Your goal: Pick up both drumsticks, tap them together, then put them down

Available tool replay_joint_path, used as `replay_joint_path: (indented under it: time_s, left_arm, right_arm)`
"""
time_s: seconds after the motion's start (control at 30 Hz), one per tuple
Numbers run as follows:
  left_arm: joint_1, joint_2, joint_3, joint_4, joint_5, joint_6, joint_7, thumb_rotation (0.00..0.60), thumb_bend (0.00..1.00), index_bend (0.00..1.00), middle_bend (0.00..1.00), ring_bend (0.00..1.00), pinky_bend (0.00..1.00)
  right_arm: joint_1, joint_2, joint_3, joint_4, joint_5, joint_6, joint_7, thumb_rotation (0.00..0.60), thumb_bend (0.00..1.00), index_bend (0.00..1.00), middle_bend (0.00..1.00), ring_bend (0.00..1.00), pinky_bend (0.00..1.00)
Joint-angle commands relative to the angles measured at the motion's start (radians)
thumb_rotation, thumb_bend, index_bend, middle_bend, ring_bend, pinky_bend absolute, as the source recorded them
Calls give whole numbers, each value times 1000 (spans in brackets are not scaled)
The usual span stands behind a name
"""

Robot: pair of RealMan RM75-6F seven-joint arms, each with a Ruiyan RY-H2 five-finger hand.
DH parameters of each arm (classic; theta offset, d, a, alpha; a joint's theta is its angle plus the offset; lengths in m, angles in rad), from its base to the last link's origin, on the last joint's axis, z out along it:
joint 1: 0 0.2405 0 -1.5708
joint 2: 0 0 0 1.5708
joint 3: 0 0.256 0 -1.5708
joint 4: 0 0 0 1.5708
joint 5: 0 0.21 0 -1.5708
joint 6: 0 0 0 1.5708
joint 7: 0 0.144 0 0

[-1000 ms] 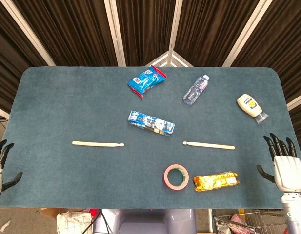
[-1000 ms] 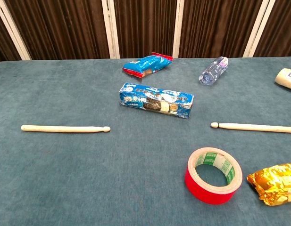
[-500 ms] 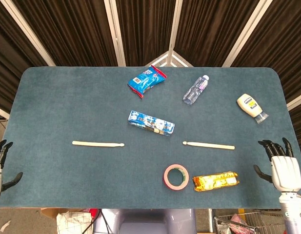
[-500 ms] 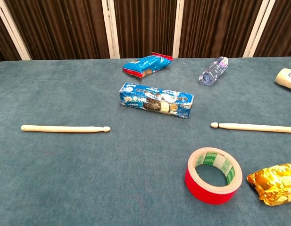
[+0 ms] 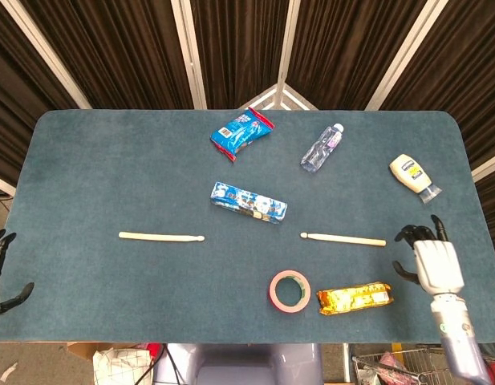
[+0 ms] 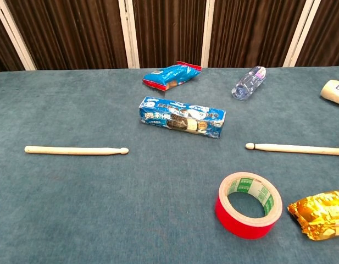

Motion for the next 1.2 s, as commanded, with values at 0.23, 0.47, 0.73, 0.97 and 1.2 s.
replay_joint_path:
  time_s: [0.23, 0.47, 0.73, 0.97, 1.2]
  left_arm:
    - [-2, 5, -4, 2, -12, -5, -6, 600, 302, 133, 68, 0, 0]
    - [-2, 7, -4, 0, -14, -7, -8, 600, 302, 133, 68, 0, 0]
    - [-5, 3, -3, -1, -17, -9, 6, 600, 302, 133, 68, 0, 0]
    - [-8, 1, -6, 1, -28, -12, 15, 600, 302, 133, 68, 0, 0]
    - [-9, -2, -4, -1, -29, -14, 22, 600, 302, 133, 68, 0, 0]
  right_arm:
    - [149, -84, 63, 36, 227, -167, -257, 600, 268, 491, 390, 277, 36]
    - [212, -143, 81, 99, 386, -221, -363, 600, 269, 495, 439, 287, 36]
    - [246, -218, 75, 166, 465, -233, -373, 600, 289, 490, 467, 313, 36]
    - [250, -263, 51, 213, 470, -226, -353, 600, 295, 467, 466, 317, 36]
    - [262, -302, 47, 249, 474, -210, -353, 600, 321, 467, 467, 327, 36]
